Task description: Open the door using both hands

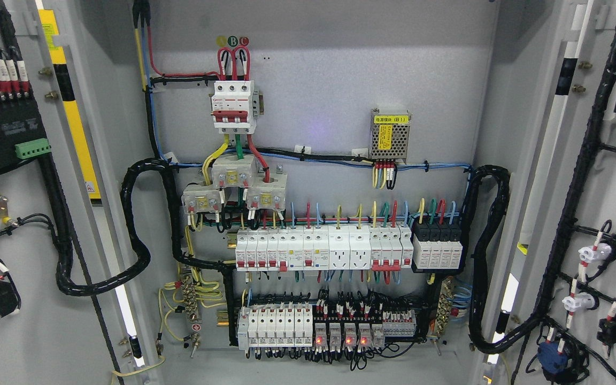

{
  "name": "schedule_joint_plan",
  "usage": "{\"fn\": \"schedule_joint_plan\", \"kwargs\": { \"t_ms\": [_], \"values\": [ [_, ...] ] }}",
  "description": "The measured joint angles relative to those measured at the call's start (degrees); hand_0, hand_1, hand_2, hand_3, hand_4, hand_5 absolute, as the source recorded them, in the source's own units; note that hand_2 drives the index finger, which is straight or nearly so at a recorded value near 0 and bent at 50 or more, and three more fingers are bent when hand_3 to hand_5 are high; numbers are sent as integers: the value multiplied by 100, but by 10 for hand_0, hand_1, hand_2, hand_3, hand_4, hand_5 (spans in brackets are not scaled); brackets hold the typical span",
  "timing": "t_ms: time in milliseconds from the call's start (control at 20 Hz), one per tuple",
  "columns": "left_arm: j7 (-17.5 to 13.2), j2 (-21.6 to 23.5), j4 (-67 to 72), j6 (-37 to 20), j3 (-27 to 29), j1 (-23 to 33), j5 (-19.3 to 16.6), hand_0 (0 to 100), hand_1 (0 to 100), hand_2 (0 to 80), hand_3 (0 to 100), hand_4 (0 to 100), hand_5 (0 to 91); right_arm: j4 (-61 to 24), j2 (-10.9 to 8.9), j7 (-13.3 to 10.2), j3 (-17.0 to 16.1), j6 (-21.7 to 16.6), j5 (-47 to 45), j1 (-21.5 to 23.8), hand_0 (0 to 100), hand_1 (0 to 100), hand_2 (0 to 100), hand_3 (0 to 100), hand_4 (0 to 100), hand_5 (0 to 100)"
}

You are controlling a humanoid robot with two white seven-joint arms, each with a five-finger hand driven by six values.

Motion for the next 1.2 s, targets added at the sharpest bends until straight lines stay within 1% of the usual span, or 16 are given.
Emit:
{"fn": "schedule_joint_plan", "kwargs": {
  "t_ms": [150, 250, 350, 451, 601, 651, 801, 901, 951, 1051, 1152, 1202],
  "values": [
    [-16, -305, 82, -372, -342, -28, -766, 0, 0, 0, 0, 0, 0, 564, 17, -5, 238, -8, 56, -62, 219, 70, 0, 0, 0, 0],
    [-16, -493, 296, -572, -572, -92, -1165, 0, 0, 0, 0, 0, 0, 948, 43, 30, 383, -19, 144, -137, 219, 69, 0, 0, 0, 0],
    [6, -670, 654, -781, -796, -184, -1457, 0, 0, 0, 0, 0, 0, 1307, 69, 47, 514, 26, 215, -193, 219, 69, 0, 0, 0, 0],
    [22, -829, 1134, -946, -1007, -312, -1661, 0, 0, 0, 0, 0, 0, 1663, 92, 55, 666, 235, 263, -224, 219, 68, 0, 0, 0, 0],
    [54, -1080, 2047, -1062, -1265, -582, -1860, 0, 0, 0, 0, 0, 0, 2259, 136, 62, 880, 506, 354, -272, 219, 69, 0, 0, 0, 0],
    [119, -1154, 2417, -1071, -1338, -688, -1904, 0, 0, 0, 0, 0, 0, 2471, 155, 37, 938, 541, 416, -291, 219, 69, 0, 0, 0, 0],
    [588, -1333, 3635, -1077, -1513, -1120, -1993, 0, 0, 0, 0, 0, 0, 3105, 213, -24, 1076, 597, 754, -386, 220, 69, 0, 0, 0, 0],
    [778, -1428, 4562, -1096, -1610, -1473, -2027, 0, 0, 0, 0, 0, 0, 3531, 263, -118, 1150, 628, 1034, -435, 220, 69, 0, 0, 0, 0],
    [826, -1469, 4995, -1085, -1651, -1634, -2044, 0, 0, 0, 0, 0, 0, 3778, 295, -200, 1185, 635, 1174, -469, 220, 69, 0, 0, 0, 0],
    [923, -1542, 5852, -861, -1725, -1926, -2075, 0, 0, 0, 0, 0, 0, 4246, 374, -454, 1239, 644, 1495, -571, 220, 69, 0, 0, 0, 0],
    [1094, -1602, 6640, -408, -1785, -2157, -2097, 0, 0, 0, 0, 0, 0, 4761, 462, -736, 1279, 647, 1830, -711, 220, 69, 0, 0, 0, 0],
    [1254, -1628, 6968, -165, -1808, -2232, -2104, 0, 0, 0, 0, 0, 0, 5032, 508, -824, 1296, 647, 1974, -795, 220, 69, 0, 0, 0, 0]
  ]
}}
